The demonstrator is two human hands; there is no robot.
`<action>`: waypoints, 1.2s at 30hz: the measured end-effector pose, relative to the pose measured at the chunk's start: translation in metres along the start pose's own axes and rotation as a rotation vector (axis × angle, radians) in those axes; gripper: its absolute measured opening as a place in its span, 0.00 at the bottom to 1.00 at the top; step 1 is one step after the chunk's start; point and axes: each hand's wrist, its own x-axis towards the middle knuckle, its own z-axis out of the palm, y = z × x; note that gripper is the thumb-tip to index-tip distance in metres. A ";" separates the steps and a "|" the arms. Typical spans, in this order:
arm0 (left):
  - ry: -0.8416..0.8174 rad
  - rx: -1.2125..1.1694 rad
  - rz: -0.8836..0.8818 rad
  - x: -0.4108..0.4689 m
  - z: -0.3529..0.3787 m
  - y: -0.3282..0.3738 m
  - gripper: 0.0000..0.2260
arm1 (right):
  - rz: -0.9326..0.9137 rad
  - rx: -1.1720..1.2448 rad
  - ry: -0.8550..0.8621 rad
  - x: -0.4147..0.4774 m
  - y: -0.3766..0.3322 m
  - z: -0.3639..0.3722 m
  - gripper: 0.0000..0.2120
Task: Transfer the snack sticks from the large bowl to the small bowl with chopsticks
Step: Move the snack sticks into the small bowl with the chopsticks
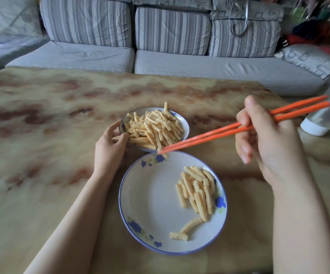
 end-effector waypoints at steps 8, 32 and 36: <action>0.005 0.007 -0.003 0.000 0.001 0.000 0.17 | 0.007 -0.011 0.213 0.010 0.029 0.020 0.20; -0.008 -0.010 0.002 0.001 0.001 -0.002 0.17 | 0.081 -0.265 -0.234 -0.010 -0.018 -0.023 0.20; -0.005 -0.002 0.007 0.001 0.000 -0.002 0.18 | 0.110 -0.277 -0.265 -0.010 -0.017 -0.021 0.20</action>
